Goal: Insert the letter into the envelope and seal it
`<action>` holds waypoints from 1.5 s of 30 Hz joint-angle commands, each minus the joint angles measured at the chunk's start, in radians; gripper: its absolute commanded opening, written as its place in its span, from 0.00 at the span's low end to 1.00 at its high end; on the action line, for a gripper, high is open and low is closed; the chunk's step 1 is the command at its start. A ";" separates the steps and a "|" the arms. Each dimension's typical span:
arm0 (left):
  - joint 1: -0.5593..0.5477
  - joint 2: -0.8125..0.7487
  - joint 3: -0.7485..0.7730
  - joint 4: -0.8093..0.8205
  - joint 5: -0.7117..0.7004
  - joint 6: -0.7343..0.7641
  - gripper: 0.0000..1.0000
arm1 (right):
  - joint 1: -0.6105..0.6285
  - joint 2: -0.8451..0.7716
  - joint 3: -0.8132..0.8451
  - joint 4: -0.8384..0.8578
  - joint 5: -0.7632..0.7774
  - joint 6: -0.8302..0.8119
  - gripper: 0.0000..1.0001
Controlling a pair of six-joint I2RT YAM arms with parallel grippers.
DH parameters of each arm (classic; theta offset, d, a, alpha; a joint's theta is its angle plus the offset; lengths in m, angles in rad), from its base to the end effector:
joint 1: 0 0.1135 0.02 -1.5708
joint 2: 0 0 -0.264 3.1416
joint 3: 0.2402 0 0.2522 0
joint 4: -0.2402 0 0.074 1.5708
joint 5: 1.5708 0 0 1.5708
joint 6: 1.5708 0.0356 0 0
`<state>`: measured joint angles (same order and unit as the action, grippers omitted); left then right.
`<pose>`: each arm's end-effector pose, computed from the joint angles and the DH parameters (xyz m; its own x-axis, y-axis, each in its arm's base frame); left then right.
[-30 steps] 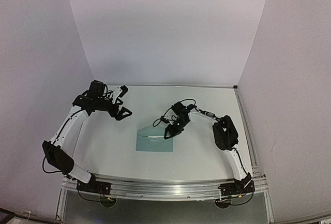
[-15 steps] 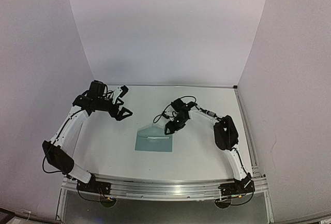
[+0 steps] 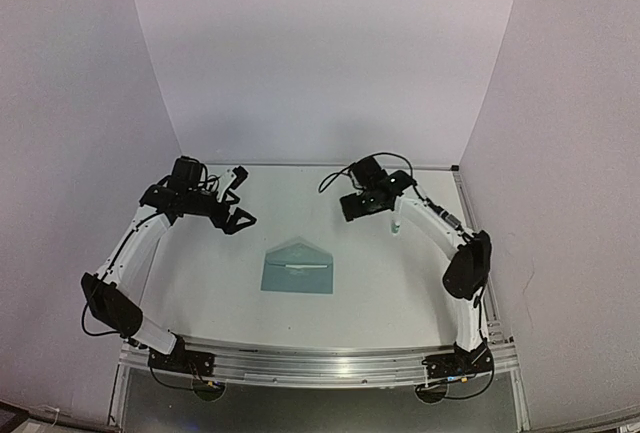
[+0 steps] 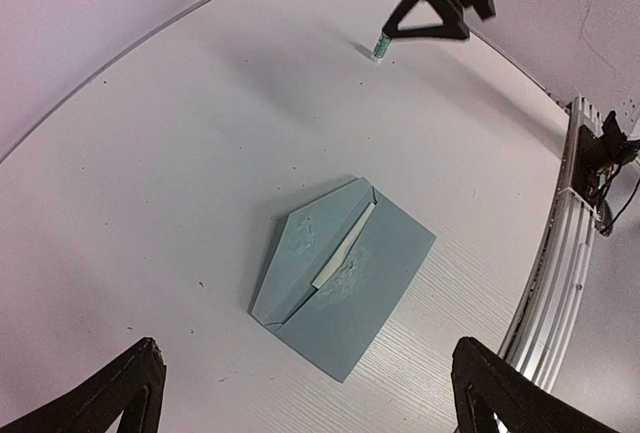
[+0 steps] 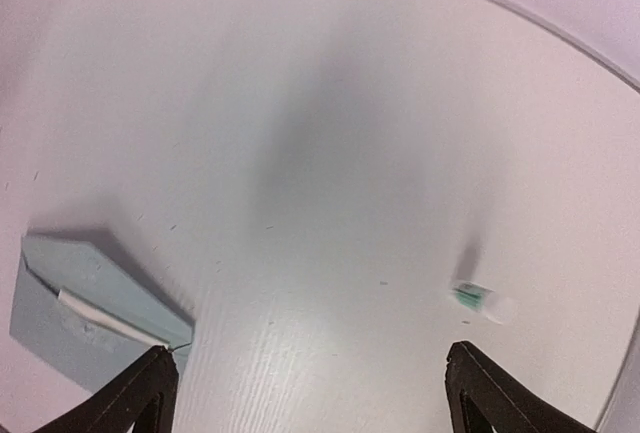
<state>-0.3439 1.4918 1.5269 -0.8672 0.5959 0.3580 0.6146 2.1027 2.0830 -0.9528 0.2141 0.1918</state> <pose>0.2866 -0.1238 0.3687 -0.4295 0.4619 -0.7760 0.8385 0.5231 -0.1527 0.3812 0.2598 0.3063 -0.7515 -0.3024 -0.5864 -0.3285 0.9423 -0.0650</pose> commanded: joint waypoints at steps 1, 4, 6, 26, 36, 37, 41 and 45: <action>-0.001 -0.061 -0.025 0.031 0.039 -0.007 0.99 | -0.144 0.025 0.033 -0.237 0.148 0.189 0.93; -0.002 -0.066 -0.037 0.038 0.041 -0.007 0.99 | -0.197 0.088 0.065 -0.266 0.064 0.178 0.94; -0.001 -0.069 -0.040 0.040 0.041 -0.006 0.99 | -0.216 0.132 0.087 -0.276 0.017 0.167 0.95; -0.001 -0.065 -0.042 0.049 0.042 -0.002 0.99 | -0.253 0.358 0.180 -0.288 0.030 0.127 0.31; -0.001 -0.074 -0.049 0.029 0.030 0.046 0.99 | -0.250 0.256 0.175 -0.282 -0.090 0.139 0.00; -0.001 -0.081 -0.057 0.033 0.018 0.057 0.98 | -0.241 0.219 0.170 -0.270 -0.129 0.145 0.00; -0.003 -0.160 -0.144 0.183 -0.047 0.077 0.96 | -0.145 0.014 0.106 -0.089 -0.415 0.168 0.00; -0.052 -0.264 -0.302 0.505 -0.136 0.149 0.99 | 0.003 -0.070 0.090 0.062 -0.476 0.235 0.00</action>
<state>-0.3510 1.3492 1.3341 -0.6976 0.5559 0.4194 0.4424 2.2170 2.1515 -1.0830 -0.0818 0.3583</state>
